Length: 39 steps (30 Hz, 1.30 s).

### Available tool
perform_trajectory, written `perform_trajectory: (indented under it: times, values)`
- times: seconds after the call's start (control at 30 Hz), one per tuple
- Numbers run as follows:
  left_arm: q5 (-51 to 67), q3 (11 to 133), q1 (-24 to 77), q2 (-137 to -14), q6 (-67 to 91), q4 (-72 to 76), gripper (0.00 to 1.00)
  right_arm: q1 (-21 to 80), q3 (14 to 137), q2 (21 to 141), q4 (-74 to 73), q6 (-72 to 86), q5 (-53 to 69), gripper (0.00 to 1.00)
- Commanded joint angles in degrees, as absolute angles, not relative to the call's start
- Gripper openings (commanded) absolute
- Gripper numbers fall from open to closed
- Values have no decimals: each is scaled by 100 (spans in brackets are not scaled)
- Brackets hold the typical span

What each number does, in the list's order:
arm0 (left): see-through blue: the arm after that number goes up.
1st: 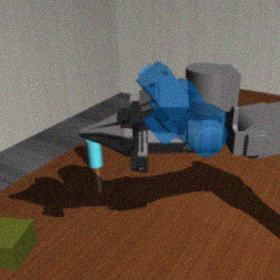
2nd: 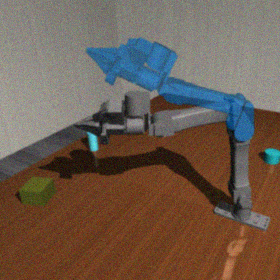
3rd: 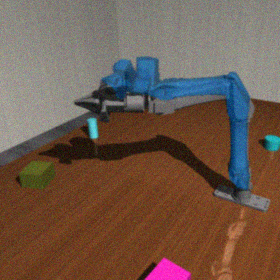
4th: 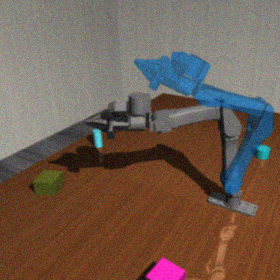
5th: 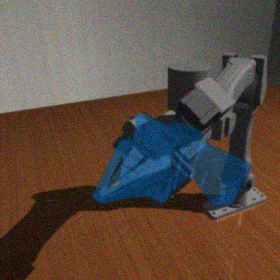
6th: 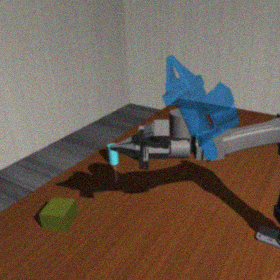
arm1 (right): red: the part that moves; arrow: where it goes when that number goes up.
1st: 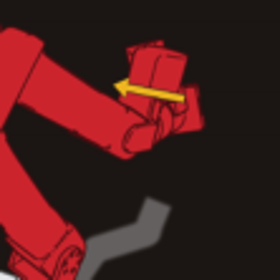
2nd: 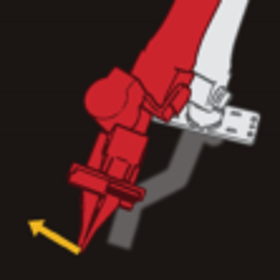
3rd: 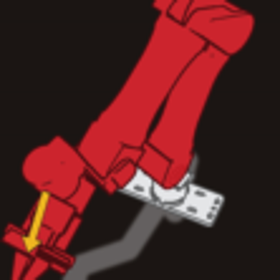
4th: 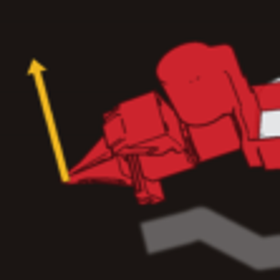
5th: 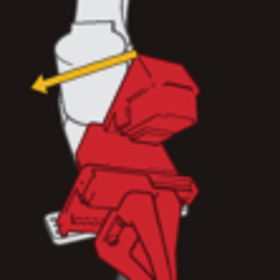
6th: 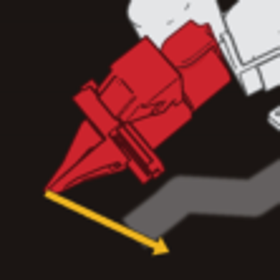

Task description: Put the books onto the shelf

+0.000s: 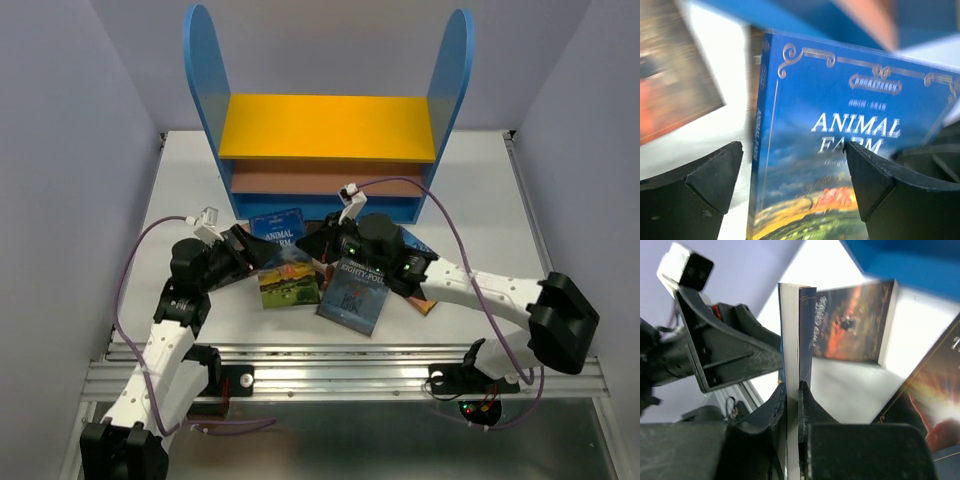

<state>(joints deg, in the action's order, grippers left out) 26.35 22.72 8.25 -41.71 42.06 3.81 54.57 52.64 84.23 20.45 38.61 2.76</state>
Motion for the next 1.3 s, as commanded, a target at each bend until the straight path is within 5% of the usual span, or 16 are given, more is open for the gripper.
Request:
perform_trajectory:
  times: [0.0, 0.3, 0.43, 0.6, 0.8, 0.83, 0.9, 0.93, 1.07, 1.13, 1.27]
  values:
    - [3866, 2171, 870, -3684, 4279, 1361, 98, 5476, 5493, 7586, 2286, 3595, 26, 1]
    - [4912, 2206, 879, -3077, 4763, 2442, 97, 5476, 5871, 6523, 1504, 3226, 342, 1]
    - [5290, 2197, 879, -2918, 4966, 3005, 88, 5476, 6011, 6355, 1328, 3024, 422, 1]
    - [5686, 2338, 923, -2997, 5036, 3252, 68, 5476, 6196, 6389, 1301, 2936, 737, 1]
    - [5590, 2382, 940, -2909, 5036, 3296, 17, 5476, 6284, 6425, 1204, 2778, 431, 1]
    - [5468, 2356, 940, -2874, 5080, 3287, 0, 5476, 6336, 6434, 1100, 2743, 344, 1]
    - [5371, 2373, 940, -2874, 5063, 3287, 0, 5476, 6503, 6503, 740, 2725, 63, 1]
    - [5292, 2443, 940, -2874, 5045, 3287, 0, 5476, 6678, 6530, 347, 2638, -400, 4]
    - [4442, 2864, 958, -2786, 4791, 3112, 0, 5476, 6829, 6548, -412, 2610, -1904, 76]
    - [4089, 3154, 967, -2707, 4387, 2972, 0, 5476, 6829, 6391, -666, 2637, -2406, 98]
    - [2799, 4401, 967, -2751, 3456, 2154, 0, 5476, 6584, 5907, -721, 2698, -2768, 100]
